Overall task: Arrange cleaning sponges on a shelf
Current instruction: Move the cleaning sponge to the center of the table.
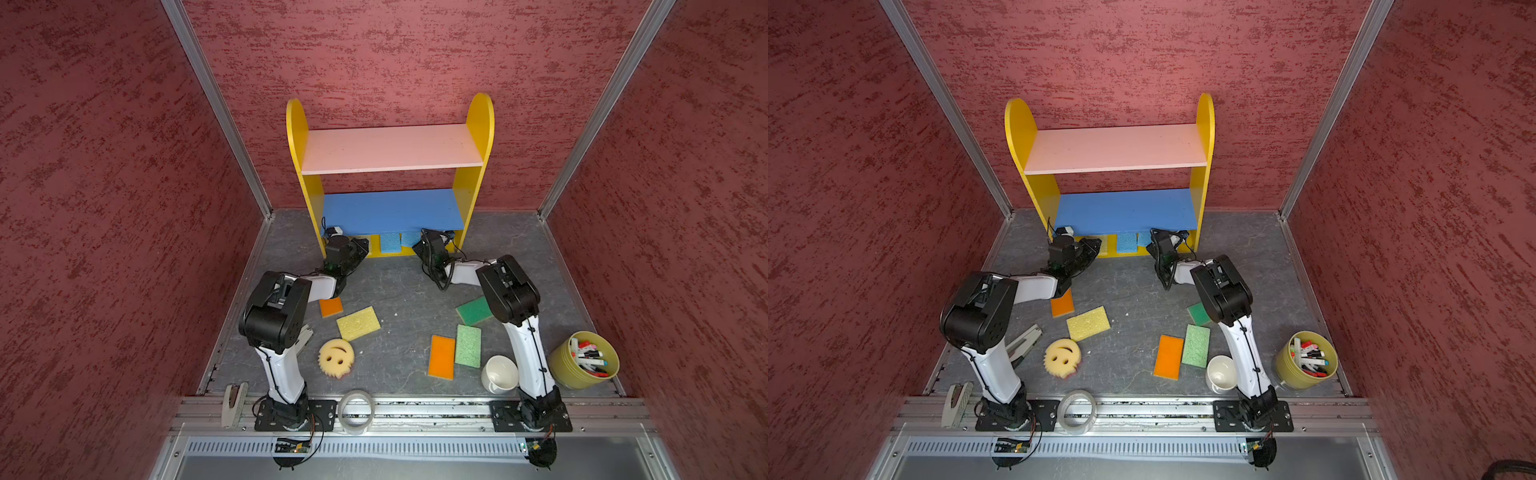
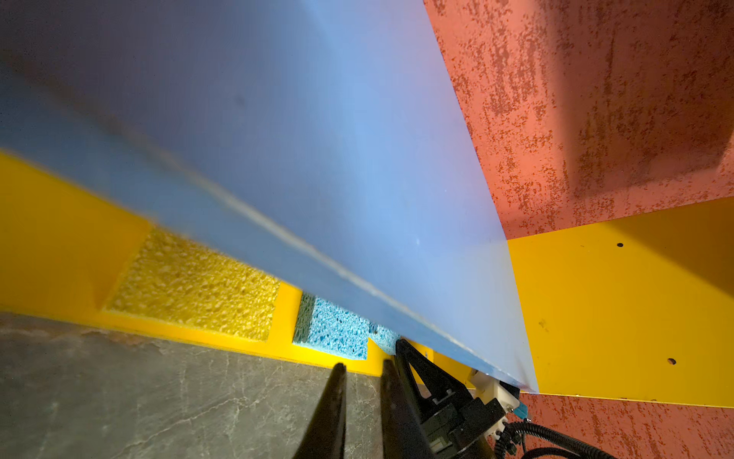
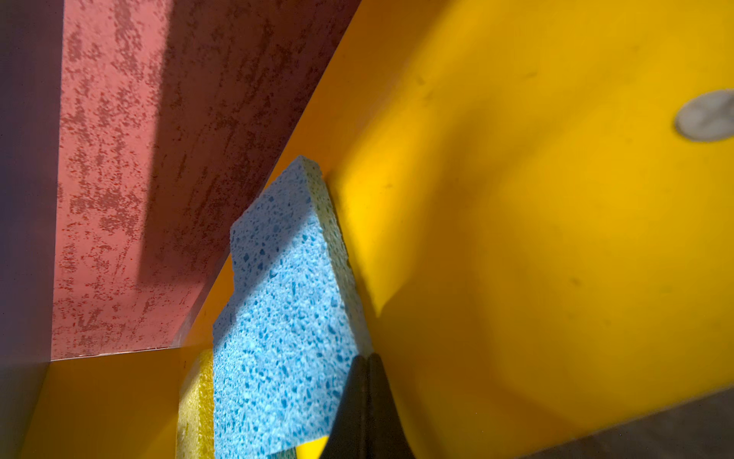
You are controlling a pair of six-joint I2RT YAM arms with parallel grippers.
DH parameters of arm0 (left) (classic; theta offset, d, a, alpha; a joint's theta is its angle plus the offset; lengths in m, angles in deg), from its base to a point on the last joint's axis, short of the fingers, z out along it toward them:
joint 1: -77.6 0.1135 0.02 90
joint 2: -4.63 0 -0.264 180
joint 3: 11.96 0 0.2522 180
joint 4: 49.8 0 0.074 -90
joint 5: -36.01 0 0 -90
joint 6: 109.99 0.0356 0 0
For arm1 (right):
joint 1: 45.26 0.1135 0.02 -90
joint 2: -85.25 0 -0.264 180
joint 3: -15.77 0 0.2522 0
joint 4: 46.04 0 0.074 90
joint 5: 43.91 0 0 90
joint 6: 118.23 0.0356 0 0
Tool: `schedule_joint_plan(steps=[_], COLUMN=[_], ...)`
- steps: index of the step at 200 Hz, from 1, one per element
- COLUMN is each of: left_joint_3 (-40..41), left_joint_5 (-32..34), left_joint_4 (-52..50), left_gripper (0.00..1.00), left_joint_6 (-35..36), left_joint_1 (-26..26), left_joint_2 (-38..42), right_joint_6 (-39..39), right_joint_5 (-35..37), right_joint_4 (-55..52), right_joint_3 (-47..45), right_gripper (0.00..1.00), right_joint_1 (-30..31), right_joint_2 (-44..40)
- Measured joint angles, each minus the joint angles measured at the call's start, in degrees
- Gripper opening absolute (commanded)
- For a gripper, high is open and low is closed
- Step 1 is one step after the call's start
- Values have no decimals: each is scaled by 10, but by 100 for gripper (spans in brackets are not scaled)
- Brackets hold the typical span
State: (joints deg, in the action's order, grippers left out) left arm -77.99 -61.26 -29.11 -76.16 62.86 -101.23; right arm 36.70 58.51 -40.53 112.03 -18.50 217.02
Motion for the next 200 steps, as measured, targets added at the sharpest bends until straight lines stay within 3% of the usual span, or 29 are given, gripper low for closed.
schedule_joint_plan(steps=[142, 185, 200], left_joint_3=[0, 0, 0], left_joint_5=[-3, -3, -3], left_joint_4=[1, 1, 1], left_gripper=[18, 18, 18], left_joint_6=[0, 0, 0], left_joint_1=[0, -1, -2], left_joint_2=[0, 0, 0], right_joint_6=[1, -9, -14], right_joint_5=[0, -2, -2], right_joint_4=[21, 20, 20], right_joint_3=[-76, -73, -73], right_gripper=[0, 15, 16], right_joint_1=[-16, -19, -20], right_joint_2=[-44, -44, -45])
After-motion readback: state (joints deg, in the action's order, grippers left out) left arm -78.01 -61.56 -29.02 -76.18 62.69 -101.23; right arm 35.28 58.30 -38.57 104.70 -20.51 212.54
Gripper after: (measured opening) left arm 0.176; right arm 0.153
